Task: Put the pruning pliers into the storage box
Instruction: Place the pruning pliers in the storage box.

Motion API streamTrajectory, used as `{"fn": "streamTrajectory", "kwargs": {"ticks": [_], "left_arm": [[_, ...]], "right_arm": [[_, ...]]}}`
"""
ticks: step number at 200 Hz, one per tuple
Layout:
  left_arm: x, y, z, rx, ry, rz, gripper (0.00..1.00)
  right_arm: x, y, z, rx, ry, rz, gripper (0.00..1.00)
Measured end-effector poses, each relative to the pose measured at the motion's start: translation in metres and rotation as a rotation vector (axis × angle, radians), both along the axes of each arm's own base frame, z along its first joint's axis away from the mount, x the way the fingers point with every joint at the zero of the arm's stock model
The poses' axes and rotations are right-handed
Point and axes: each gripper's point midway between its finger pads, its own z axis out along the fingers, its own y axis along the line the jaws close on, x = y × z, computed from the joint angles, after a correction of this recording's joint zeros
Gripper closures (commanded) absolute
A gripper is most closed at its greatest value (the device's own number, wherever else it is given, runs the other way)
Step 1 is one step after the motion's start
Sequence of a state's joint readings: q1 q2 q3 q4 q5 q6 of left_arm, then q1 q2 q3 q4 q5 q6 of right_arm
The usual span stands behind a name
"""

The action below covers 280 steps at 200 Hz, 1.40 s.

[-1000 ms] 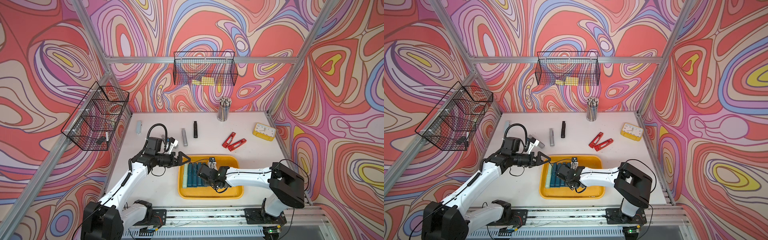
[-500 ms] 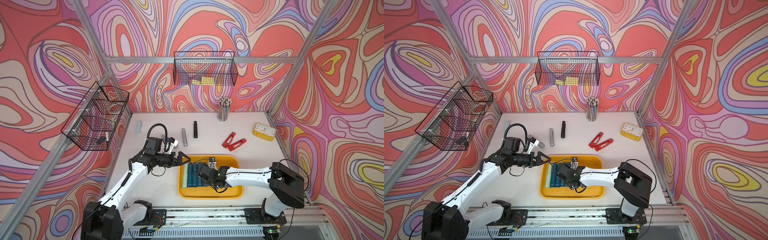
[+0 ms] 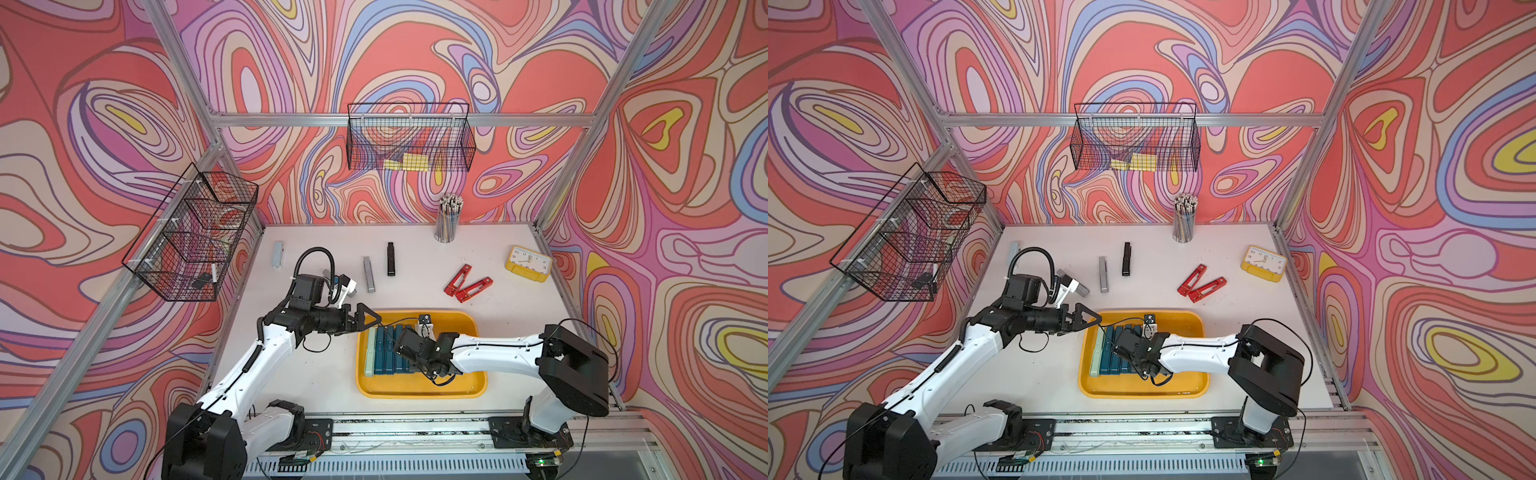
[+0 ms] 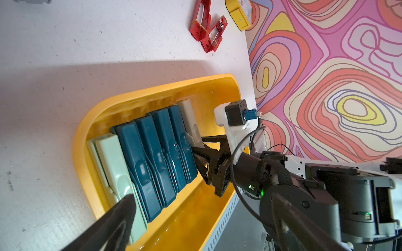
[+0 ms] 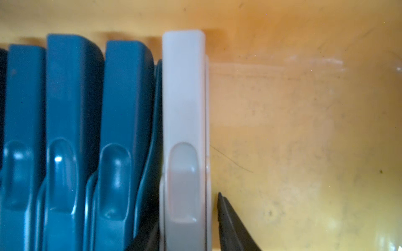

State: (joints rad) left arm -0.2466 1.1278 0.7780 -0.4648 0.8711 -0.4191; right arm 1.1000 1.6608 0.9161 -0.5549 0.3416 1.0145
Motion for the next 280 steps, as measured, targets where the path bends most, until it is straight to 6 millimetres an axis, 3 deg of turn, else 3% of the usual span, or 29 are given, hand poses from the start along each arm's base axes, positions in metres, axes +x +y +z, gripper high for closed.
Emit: {"fn": "streamTrajectory", "kwargs": {"ticks": [142,215,250,280], "left_arm": [[0.000,0.000,0.000,0.000,0.000,0.000,0.01],[0.001,0.001,0.000,0.000,0.000,0.005,0.01],[0.001,0.001,0.000,0.000,0.000,0.004,0.01],[0.001,0.001,0.000,0.000,0.001,0.004,0.01]], "right_arm": [[0.003,0.003,0.019,0.008,-0.015,0.005,0.57],[0.003,0.002,0.045,0.041,-0.051,0.007,0.56],[0.003,-0.005,0.056,0.039,-0.074,-0.007,0.65],[0.003,-0.014,0.063,0.033,-0.092,-0.025,0.81]]}}
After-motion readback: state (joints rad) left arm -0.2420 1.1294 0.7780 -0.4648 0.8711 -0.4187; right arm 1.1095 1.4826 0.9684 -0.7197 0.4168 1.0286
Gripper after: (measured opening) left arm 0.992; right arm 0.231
